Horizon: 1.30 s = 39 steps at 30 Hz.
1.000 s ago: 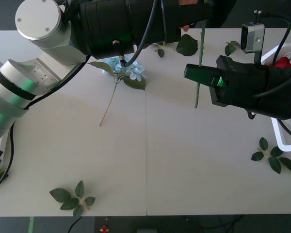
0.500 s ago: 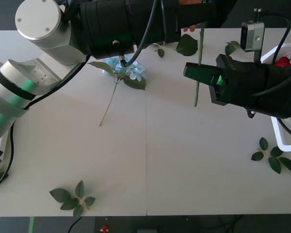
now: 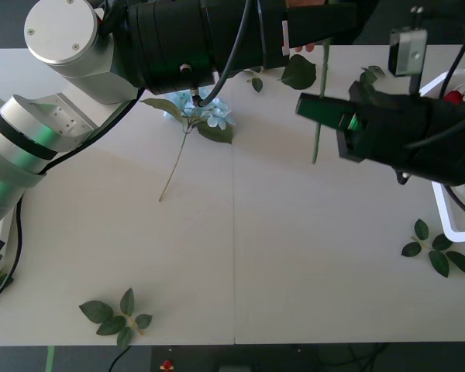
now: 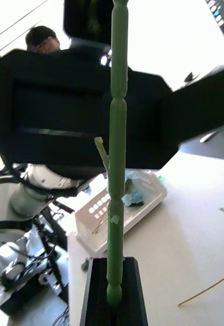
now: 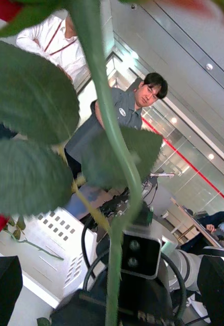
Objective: Place the red flowers into the right box and the blue flowers into the left box. If a person shows an open palm, hand one flower to the person first, then continue sorting.
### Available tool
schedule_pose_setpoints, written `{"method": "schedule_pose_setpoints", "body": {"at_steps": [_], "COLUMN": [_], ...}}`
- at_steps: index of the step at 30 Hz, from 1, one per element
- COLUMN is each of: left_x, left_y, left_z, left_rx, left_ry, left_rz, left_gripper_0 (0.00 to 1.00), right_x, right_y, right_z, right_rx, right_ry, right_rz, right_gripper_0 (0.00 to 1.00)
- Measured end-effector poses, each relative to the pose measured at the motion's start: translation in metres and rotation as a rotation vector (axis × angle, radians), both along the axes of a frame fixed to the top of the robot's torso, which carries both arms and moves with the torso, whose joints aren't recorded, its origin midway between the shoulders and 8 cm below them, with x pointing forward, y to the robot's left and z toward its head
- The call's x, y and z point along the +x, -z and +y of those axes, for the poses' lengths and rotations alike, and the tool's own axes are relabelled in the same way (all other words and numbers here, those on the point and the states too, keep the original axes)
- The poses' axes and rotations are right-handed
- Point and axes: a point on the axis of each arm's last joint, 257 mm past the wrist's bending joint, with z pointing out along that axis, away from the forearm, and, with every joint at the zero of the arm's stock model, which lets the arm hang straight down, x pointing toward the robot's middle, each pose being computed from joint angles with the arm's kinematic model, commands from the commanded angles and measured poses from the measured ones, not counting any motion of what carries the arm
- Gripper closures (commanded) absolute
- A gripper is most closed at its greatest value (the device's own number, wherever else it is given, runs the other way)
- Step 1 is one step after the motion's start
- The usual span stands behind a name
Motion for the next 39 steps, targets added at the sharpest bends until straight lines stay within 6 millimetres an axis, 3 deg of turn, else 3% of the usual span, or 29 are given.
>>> {"method": "schedule_pose_setpoints", "body": {"at_steps": [4, 17, 21, 26, 33, 39], "left_x": [0.0, 0.0, 0.0, 0.0, 0.0, 0.0], "left_y": [0.0, 0.0, 0.0, 0.0, 0.0, 0.0], "left_z": [0.0, 0.0, 0.0, 0.0, 0.0, 0.0], "left_rx": [0.0, 0.0, 0.0, 0.0, 0.0, 0.0], "left_ry": [0.0, 0.0, 0.0, 0.0, 0.0, 0.0], "left_rz": [0.0, 0.0, 0.0, 0.0, 0.0, 0.0], "left_gripper_0": [0.0, 0.0, 0.0, 0.0, 0.0, 0.0], "right_x": [0.018, 0.113, 0.129, 0.162, 0.2, 0.213], "right_y": [-0.013, -0.033, -0.026, -0.014, -0.015, -0.018], "right_z": [-0.014, -0.086, -0.102, -0.13, -0.144, -0.143], "right_rx": [0.0, -0.074, -0.131, -0.236, -0.309, -0.333], "right_ry": [0.077, 0.56, 0.625, 0.726, 0.819, 0.85], "right_rz": [-0.041, -0.224, -0.264, -0.328, -0.398, -0.432], "right_gripper_0": [1.0, 1.0, 1.0, 1.0, 1.0, 1.0]}}
